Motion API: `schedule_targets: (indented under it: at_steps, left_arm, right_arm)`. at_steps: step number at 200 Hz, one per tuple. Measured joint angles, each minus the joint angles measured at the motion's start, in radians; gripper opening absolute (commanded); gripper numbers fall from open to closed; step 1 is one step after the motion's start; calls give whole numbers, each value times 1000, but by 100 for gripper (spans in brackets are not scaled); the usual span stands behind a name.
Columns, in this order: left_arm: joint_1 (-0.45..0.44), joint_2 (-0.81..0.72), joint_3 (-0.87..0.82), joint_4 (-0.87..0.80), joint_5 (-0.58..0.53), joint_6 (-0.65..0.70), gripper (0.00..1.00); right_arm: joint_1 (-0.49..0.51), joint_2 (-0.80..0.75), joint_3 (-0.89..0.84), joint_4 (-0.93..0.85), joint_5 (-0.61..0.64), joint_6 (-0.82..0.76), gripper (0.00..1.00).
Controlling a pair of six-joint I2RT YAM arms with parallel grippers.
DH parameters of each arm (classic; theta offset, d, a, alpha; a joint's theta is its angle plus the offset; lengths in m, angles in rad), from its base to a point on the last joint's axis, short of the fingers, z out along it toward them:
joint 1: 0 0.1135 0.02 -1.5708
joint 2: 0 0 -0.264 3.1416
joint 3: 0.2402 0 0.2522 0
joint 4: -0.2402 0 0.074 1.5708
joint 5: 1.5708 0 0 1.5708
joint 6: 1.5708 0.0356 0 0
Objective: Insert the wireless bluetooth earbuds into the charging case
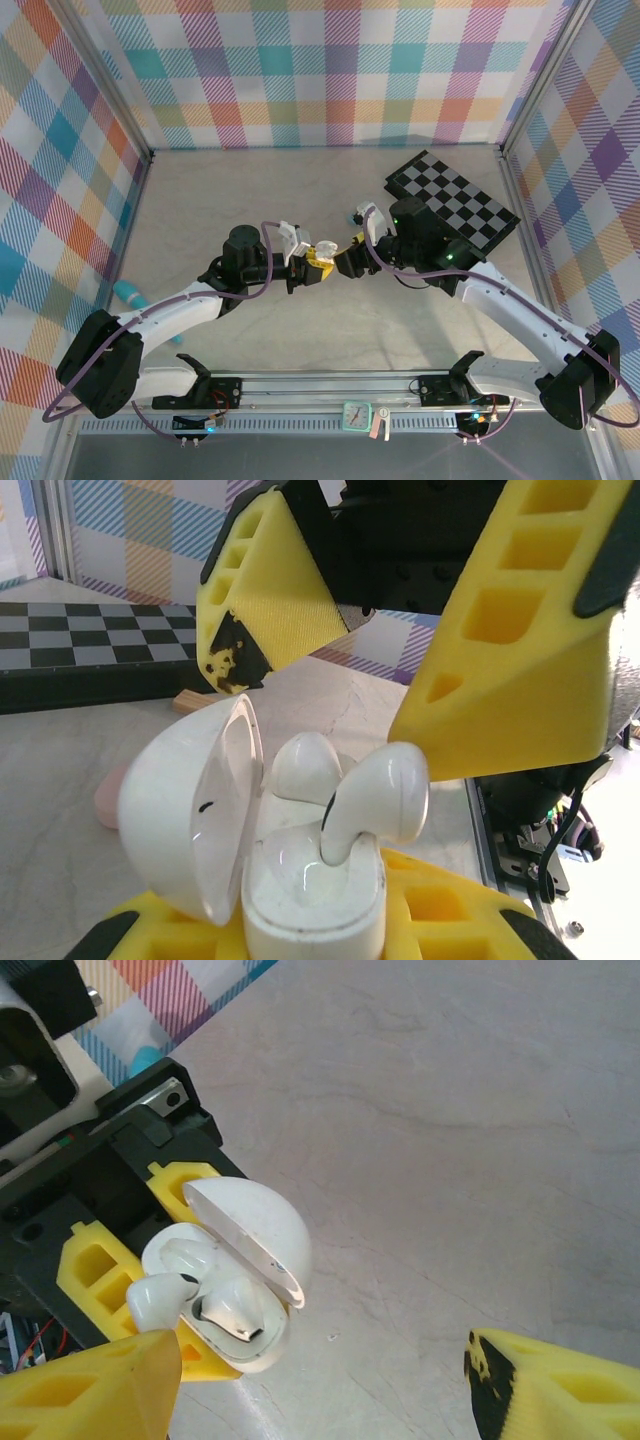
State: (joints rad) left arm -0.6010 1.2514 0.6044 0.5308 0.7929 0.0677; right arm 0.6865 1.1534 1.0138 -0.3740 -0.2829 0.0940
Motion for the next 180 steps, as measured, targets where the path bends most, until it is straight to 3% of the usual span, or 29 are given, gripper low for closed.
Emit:
schedule_targets:
  at_steps: [106,180]
  left_arm:
    - [2,0,-1,5,-8,-1,6]
    - [1,0,-27,29,-4,52,7]
  right_arm:
    - [16,94,60,10,-25,4,79]
    - [-26,21,34,54,-40,77,83]
